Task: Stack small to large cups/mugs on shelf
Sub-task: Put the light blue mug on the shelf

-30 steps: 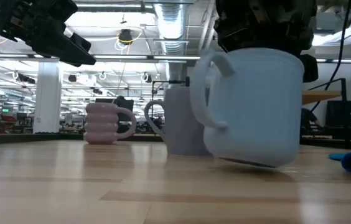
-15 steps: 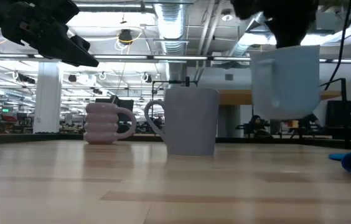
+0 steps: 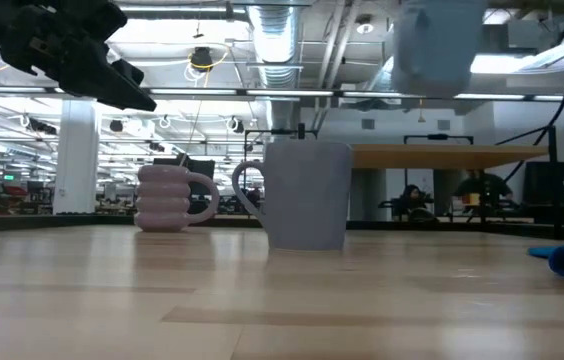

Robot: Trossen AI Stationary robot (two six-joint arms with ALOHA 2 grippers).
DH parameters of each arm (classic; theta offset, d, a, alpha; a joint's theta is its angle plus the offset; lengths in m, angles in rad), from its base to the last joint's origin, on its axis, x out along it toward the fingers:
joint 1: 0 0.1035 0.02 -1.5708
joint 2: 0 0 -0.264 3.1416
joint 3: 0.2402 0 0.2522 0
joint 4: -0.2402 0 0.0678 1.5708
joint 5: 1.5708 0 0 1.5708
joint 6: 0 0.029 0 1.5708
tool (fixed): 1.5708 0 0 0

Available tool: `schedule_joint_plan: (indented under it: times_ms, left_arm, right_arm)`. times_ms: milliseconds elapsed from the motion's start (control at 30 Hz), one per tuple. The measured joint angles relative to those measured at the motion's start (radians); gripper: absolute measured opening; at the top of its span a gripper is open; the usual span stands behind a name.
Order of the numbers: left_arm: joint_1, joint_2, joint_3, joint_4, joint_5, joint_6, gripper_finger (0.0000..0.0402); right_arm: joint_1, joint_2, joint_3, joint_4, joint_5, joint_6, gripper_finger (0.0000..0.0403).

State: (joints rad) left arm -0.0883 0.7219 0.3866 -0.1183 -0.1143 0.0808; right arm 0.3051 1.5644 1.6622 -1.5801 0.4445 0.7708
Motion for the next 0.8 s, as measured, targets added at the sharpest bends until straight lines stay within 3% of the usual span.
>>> schedule_joint_plan:
  times_ms: [333, 800]
  left_arm:
    - [0.0, 0.0, 0.0, 0.01, -0.002, -0.014, 0.0103]
    - [0.0, 0.0, 0.0, 0.031, -0.006, -0.052, 0.0103]
  right_arm:
    - [-0.033, -0.188, -0.001, 0.009, 0.163, -0.069, 0.001]
    - [-0.252, -0.377, -0.001, 0.009, 0.253, -0.245, 0.001]
